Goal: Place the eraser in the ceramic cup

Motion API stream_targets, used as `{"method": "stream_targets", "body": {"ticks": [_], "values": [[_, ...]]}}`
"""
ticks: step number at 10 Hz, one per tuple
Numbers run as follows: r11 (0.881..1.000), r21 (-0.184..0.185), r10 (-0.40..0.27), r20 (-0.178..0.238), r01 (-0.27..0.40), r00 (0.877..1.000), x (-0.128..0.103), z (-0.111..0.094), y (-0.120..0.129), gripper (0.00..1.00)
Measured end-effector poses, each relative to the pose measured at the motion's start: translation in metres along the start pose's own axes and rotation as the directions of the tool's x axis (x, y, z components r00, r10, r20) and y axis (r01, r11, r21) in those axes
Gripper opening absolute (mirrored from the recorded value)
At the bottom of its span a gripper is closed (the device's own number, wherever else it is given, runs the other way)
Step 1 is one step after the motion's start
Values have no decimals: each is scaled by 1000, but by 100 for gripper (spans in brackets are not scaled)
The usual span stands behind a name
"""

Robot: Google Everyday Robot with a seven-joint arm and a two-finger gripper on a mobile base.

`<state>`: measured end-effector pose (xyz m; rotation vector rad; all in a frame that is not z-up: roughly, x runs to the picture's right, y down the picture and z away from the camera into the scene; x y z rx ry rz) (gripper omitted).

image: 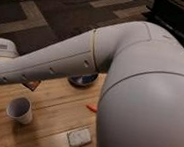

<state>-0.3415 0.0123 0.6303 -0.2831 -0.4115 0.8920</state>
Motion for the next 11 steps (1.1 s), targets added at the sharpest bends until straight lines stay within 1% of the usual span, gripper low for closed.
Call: {"method": "stream_targets", "body": {"ticks": [1,2,3,4,5,6,7,8,9,10,11], "values": [[999,-52,-5,35,6,999,-3,-2,3,0],[993,-114,-14,73,22,997,-7,-5,11,0],[984,-174,-16,99,33,995,-6,-8,18,0],[973,-226,-21,120,48,993,-3,-10,23,0],[954,-289,-34,144,75,989,2,-13,33,0],[940,-326,-47,157,97,986,6,-15,42,0],[930,-347,-63,168,119,984,10,-16,48,0],[913,-379,-85,186,151,979,13,-18,58,0],[898,-401,-105,200,179,974,14,-20,70,0],[871,-437,-136,220,223,966,17,-25,93,0],[857,-454,-152,230,244,961,19,-28,104,0]]}}
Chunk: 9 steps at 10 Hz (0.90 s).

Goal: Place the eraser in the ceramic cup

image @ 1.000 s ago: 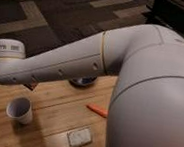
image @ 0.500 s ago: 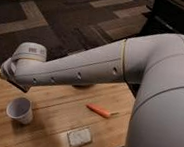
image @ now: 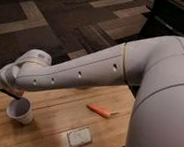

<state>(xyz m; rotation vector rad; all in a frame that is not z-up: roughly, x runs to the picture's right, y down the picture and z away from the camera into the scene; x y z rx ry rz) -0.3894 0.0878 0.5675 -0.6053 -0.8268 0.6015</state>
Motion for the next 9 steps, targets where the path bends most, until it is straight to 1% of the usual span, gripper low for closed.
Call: {"method": "stream_targets", "body": {"ticks": [1,2,3,4,5,6,7,9], "values": [[1000,-23,-19,1,19,1000,-2,1,10,0],[999,-36,-34,3,34,999,-6,-3,13,0],[998,-41,-41,7,41,999,-10,-9,10,0],[998,-38,-43,11,44,999,-15,-18,3,0],[999,-26,-35,11,36,999,-17,-29,-10,0],[1000,-6,-1,-2,1,1000,-11,-39,-29,0],[1000,5,17,-10,-17,1000,-7,-42,-37,0],[1000,5,18,-9,-18,1000,-7,-42,-37,0]]}}
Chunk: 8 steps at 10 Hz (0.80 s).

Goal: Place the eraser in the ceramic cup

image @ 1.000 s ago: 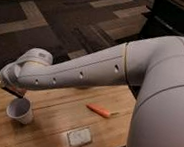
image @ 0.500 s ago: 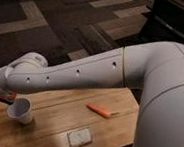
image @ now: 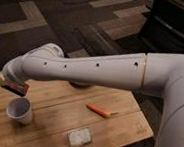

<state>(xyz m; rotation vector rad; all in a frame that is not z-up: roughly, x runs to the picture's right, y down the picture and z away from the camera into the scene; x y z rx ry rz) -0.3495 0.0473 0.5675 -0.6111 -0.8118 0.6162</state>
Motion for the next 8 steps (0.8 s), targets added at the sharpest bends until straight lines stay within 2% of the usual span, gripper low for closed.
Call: {"method": "stream_targets", "body": {"ticks": [3,6,8], "values": [[1000,-3,-1,-1,1,1000,0,1,1,0],[998,-60,-6,-8,5,1000,2,19,24,0],[996,-86,-7,-3,7,1000,-1,24,38,0]]}}
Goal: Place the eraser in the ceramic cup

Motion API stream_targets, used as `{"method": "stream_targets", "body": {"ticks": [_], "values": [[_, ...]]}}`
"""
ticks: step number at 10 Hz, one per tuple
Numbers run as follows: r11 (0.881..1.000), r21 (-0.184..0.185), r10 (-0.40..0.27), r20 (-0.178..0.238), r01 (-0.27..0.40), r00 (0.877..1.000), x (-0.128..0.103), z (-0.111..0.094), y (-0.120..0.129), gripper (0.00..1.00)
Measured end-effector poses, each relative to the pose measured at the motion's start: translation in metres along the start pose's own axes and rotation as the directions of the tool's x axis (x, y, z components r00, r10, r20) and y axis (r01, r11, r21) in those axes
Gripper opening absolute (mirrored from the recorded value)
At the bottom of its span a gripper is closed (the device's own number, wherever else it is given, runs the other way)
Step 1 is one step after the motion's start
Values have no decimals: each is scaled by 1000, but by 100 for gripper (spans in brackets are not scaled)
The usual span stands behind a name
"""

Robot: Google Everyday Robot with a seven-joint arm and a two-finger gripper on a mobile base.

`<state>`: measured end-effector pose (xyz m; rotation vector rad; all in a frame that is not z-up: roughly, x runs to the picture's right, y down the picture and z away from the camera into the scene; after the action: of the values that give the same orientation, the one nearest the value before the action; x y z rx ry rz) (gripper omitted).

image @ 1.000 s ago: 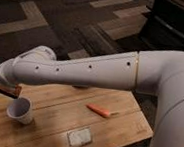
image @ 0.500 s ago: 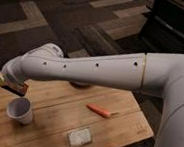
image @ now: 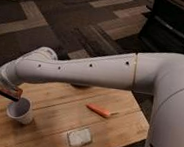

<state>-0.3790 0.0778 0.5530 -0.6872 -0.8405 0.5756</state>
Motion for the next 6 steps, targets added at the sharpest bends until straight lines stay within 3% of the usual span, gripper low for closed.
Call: {"method": "stream_targets", "body": {"ticks": [3,6], "values": [[1000,-13,10,18,-10,1000,-2,-3,18,0],[997,11,73,47,-73,996,15,-16,13,0]]}}
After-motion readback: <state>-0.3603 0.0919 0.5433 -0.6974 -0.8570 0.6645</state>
